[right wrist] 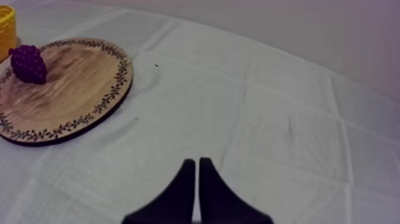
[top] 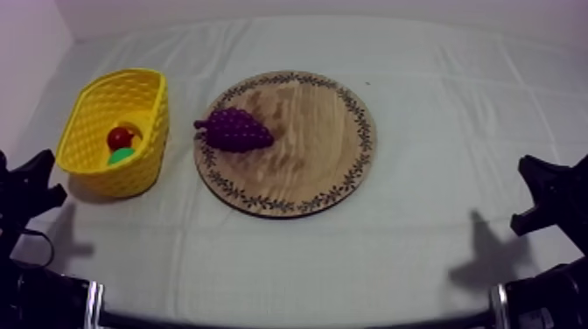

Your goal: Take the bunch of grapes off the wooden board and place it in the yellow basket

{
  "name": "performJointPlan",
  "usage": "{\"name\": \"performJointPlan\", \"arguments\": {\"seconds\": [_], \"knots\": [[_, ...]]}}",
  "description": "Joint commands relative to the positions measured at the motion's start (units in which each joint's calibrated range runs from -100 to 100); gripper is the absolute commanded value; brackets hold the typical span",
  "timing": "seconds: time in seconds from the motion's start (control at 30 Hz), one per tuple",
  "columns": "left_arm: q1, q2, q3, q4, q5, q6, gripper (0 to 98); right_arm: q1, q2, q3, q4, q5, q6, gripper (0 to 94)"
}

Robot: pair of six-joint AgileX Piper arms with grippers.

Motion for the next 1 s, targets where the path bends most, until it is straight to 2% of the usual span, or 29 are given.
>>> {"name": "performJointPlan", "arguments": {"seconds": [0.0, 0.13, 0.3, 0.5, 0.73, 0.97], "knots": [[0.00, 0.43, -0.45, -0.84, -0.43, 0.74, 0.0, 0.02, -0.01, -0.03, 0.01, 0.00, 0.00, 0.4], [0.04, 3.96, -3.86, -1.98, -0.26, 0.73, 0.0, 0.02, -0.01, -0.03, 0.01, 0.00, 0.01, 0.4], [0.89, 11.29, -12.64, -1.98, 1.18, 0.90, 0.0, 0.02, -0.01, -0.03, 0.01, 0.00, 0.00, 0.4], [1.68, 21.92, -27.79, 0.73, 6.02, -0.70, 0.0, 0.02, -0.01, -0.03, 0.01, 0.00, -0.01, 0.4], [2.17, 33.35, -44.41, 3.47, 16.77, -5.71, 0.0, 0.02, -0.01, -0.03, 0.01, 0.00, -0.01, 0.4], [3.07, 43.43, -56.70, 6.38, 22.81, -10.74, 0.0, 0.02, -0.01, -0.03, 0.01, 0.00, 0.00, 0.4]]}}
